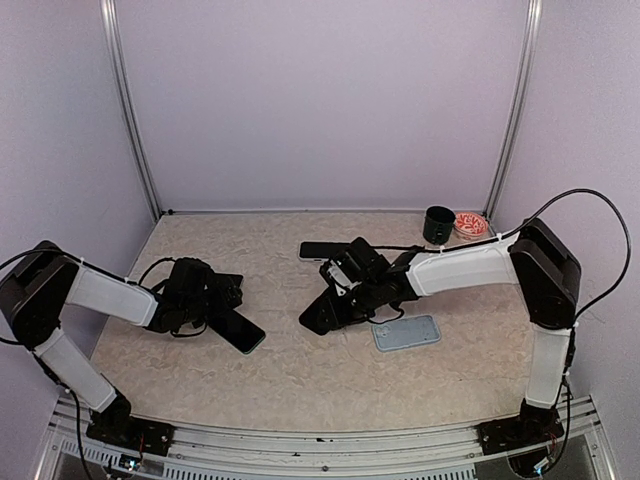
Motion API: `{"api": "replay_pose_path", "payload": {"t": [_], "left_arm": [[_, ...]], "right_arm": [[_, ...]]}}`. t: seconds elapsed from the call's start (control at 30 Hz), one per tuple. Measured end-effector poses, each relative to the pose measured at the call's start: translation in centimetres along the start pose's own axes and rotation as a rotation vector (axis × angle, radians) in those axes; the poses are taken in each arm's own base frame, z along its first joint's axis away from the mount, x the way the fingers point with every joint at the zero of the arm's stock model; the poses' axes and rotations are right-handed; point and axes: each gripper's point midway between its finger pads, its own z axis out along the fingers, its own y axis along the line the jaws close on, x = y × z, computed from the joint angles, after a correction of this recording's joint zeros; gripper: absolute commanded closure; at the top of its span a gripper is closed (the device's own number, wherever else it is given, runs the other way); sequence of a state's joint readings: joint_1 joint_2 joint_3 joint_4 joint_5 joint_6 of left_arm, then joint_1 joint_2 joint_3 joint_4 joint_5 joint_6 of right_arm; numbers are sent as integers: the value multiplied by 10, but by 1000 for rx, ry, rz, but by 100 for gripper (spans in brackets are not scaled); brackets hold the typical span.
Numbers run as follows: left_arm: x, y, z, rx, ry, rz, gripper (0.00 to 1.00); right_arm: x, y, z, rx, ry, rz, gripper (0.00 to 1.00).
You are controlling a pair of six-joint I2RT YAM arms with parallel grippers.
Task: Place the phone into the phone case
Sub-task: Rotate the phone case at the center of the board.
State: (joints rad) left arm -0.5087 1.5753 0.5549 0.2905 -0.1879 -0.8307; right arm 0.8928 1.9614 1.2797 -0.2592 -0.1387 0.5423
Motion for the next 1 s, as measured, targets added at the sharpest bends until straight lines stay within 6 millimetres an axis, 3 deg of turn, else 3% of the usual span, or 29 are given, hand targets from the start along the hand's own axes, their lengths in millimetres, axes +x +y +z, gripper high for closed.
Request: {"api": "replay_pose_path", "payload": {"t": [0.2, 0.33, 0.53, 0.63, 0.8, 1.0], "left_arm": [[-1, 1, 0, 5, -7, -4, 1], [-1, 1, 0, 7, -7, -5, 1], [0, 1, -1, 9, -5, -6, 1], [0, 2, -3, 10, -7, -8, 1], [1, 4, -4, 10, -7, -9, 1], [1, 4, -5, 10, -7, -8, 1]], "right_arm": [[-35, -9, -25, 80, -72, -75, 55], [-65, -36, -38, 147, -122, -98, 56], [-105, -70, -32, 241, -147, -138, 58], [-106, -79, -16, 267, -116, -168, 60], [-86, -93, 8, 290, -26, -194, 63], [-74, -96, 16, 285, 20, -208, 65]]}}
